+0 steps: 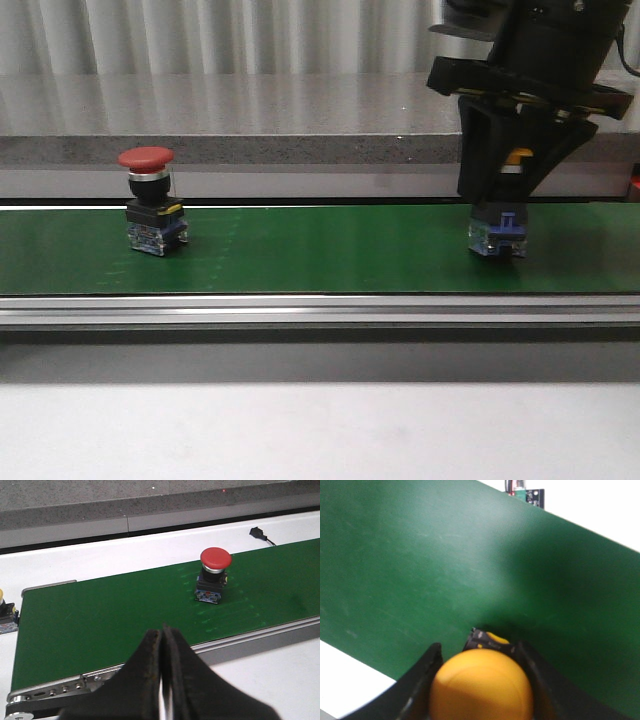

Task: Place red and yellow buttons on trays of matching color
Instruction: 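Lower the right gripper onto the yellow button at conveyor end, grasp, then carry the yellow button with the right gripper into the yellow tray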

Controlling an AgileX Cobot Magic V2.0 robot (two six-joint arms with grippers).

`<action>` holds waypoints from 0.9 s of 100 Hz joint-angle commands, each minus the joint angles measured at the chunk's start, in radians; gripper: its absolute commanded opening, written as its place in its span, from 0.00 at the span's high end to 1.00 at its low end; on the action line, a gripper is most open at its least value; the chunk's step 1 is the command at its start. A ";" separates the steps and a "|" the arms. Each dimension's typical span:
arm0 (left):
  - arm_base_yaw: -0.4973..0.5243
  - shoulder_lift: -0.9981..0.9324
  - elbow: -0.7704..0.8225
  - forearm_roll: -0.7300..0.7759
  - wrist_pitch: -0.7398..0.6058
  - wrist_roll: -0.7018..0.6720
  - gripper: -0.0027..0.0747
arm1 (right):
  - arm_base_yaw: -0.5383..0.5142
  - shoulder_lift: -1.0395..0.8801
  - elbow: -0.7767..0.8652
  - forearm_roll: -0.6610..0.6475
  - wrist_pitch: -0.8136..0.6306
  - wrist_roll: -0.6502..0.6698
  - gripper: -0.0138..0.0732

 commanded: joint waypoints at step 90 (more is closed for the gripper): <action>-0.008 0.004 -0.026 -0.018 -0.071 -0.001 0.99 | -0.278 -0.385 0.033 -0.248 0.066 0.327 0.73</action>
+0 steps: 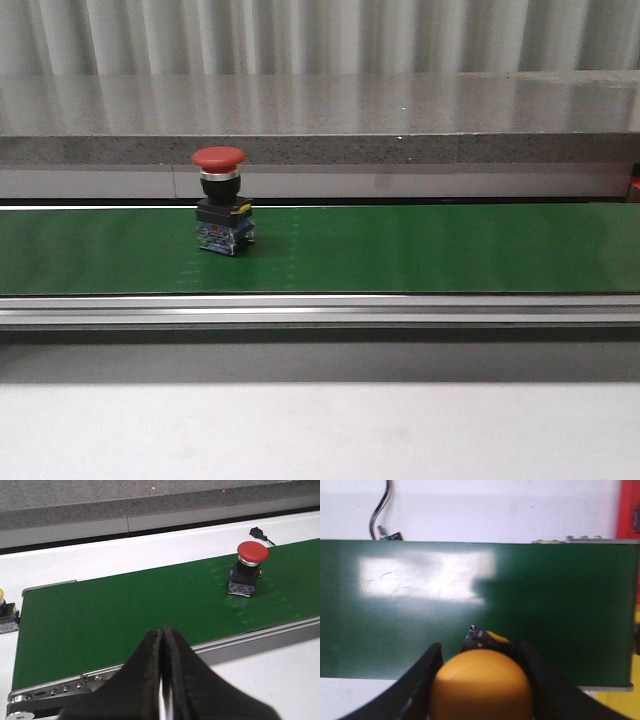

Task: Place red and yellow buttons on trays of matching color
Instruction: 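Carry the yellow button with the right gripper into the yellow tray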

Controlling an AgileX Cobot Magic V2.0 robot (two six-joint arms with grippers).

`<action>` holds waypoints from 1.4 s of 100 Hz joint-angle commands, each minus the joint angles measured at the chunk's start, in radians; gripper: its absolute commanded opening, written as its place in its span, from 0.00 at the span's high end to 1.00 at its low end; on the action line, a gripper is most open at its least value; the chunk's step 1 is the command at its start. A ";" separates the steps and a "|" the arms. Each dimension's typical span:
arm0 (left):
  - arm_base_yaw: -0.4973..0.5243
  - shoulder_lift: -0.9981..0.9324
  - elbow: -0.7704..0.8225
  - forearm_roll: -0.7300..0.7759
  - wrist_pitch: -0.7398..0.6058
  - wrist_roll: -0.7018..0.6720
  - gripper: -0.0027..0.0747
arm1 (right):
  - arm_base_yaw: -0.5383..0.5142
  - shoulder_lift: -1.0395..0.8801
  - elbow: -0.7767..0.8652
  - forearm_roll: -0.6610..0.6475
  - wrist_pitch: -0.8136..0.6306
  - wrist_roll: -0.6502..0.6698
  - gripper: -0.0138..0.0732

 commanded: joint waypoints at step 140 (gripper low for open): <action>-0.008 0.004 -0.026 -0.018 -0.071 -0.001 0.99 | -0.609 -0.041 0.522 -0.008 -0.488 0.115 0.73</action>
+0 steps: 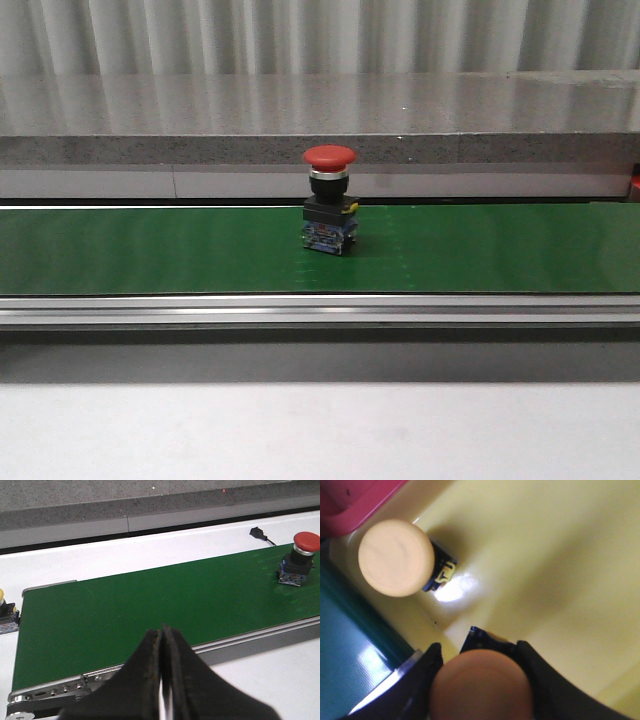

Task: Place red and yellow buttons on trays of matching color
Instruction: 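Carry the yellow button with the right gripper into the yellow tray, then open the right gripper and return it above the conveyor end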

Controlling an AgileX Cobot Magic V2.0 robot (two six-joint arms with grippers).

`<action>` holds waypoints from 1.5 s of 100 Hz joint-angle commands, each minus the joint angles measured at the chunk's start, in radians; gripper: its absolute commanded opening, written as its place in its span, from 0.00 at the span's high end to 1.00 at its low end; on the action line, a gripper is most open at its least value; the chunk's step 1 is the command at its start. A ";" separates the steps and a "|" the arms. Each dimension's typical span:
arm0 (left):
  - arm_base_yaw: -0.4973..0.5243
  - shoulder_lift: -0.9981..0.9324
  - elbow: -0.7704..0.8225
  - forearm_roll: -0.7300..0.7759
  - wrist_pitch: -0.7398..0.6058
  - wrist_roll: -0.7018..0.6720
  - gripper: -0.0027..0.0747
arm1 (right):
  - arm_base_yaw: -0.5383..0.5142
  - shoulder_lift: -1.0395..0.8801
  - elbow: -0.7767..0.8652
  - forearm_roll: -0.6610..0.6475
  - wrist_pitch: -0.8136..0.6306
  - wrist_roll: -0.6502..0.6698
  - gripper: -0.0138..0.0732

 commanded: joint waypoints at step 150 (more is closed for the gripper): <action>-0.008 0.004 -0.026 -0.018 -0.071 -0.003 0.99 | 0.129 -0.278 -0.022 -0.009 -0.015 -0.012 0.33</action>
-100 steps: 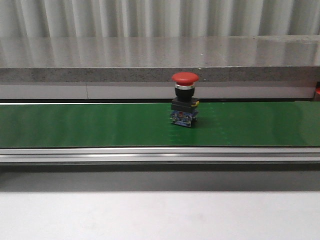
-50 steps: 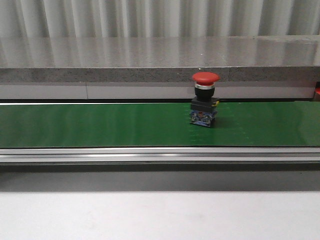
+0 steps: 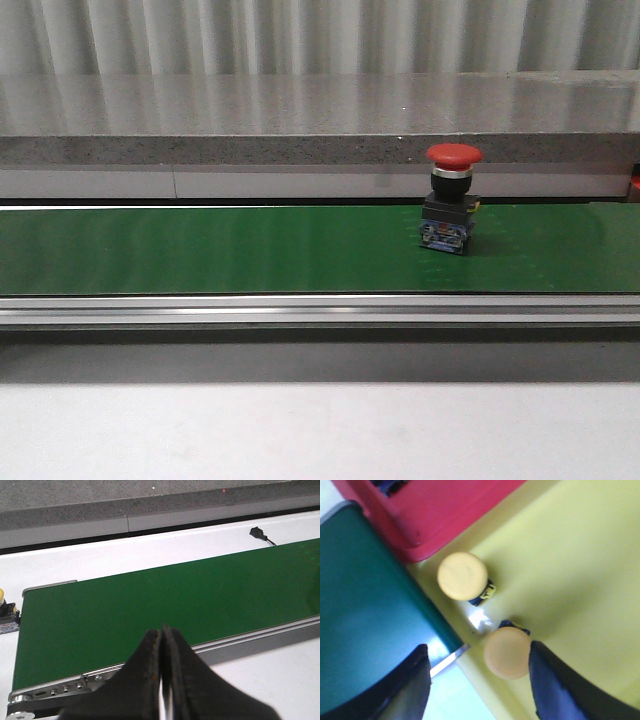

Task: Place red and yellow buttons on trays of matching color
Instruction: 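Open the right gripper and return it above the conveyor end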

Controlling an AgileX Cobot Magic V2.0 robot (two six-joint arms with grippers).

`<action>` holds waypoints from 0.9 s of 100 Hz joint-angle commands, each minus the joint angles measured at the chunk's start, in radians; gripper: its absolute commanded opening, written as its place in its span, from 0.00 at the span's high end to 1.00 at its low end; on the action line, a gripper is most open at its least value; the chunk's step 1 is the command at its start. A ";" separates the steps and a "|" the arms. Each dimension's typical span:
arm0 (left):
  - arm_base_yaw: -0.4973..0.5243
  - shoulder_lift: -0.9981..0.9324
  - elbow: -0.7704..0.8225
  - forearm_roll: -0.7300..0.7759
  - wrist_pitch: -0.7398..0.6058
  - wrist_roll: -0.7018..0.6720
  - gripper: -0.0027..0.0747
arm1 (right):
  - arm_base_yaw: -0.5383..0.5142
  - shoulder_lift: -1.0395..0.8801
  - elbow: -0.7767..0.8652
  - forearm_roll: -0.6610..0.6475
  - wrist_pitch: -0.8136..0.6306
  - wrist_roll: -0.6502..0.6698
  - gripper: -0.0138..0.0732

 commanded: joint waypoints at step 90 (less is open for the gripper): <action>-0.008 0.004 -0.026 -0.018 -0.071 -0.003 0.99 | 0.484 0.178 -0.578 0.049 0.545 -0.272 0.17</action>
